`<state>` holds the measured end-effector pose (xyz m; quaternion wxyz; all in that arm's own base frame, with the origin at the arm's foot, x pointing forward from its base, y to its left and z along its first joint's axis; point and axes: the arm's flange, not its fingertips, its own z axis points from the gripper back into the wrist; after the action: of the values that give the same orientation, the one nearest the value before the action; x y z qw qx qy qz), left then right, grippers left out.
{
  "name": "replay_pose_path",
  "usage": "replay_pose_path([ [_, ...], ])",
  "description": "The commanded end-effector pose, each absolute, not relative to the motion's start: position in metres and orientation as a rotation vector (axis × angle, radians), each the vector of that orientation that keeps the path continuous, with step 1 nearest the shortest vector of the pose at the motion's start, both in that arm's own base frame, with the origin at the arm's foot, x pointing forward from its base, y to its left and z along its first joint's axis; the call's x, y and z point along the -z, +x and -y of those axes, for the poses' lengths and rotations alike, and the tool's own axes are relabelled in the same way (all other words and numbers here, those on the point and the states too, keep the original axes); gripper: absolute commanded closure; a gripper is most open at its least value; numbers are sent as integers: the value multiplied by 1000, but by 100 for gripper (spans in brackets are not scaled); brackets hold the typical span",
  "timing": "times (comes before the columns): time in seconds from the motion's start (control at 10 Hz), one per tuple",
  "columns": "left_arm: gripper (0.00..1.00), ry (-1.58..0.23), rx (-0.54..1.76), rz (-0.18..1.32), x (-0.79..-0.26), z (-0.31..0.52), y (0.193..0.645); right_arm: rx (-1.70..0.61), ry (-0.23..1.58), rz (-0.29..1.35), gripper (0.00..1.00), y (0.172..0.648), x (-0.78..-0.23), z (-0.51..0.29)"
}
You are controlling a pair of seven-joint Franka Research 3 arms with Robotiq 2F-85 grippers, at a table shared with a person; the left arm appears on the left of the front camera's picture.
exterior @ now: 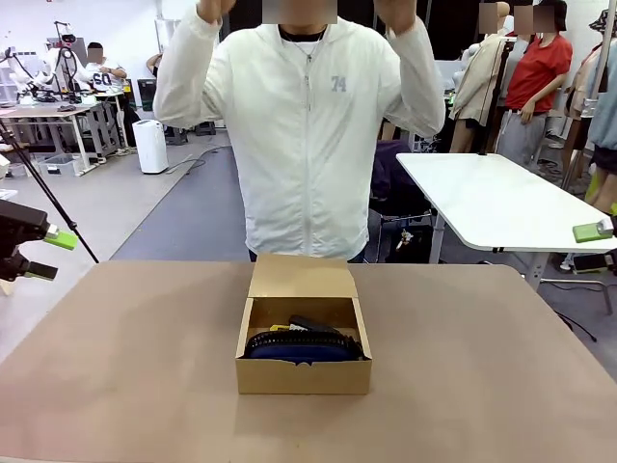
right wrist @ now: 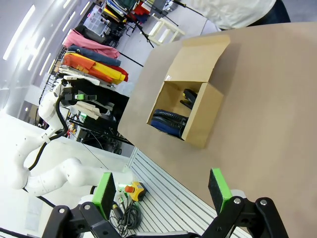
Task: Pack the items into the box.
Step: Close the Mailer Box.
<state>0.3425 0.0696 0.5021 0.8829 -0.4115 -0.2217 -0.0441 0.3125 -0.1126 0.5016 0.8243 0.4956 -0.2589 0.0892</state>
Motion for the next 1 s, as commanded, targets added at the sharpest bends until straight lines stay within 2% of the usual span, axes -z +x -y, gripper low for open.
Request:
replay_pose_path([
  [0.0, 0, -862, 97, 455, -504, -73, 342, -212, 1044, 548, 0, 311, -503, 114],
  [0.9, 0, -862, 97, 455, -504, -73, 342, -212, 1044, 548, 0, 311, -503, 114],
])
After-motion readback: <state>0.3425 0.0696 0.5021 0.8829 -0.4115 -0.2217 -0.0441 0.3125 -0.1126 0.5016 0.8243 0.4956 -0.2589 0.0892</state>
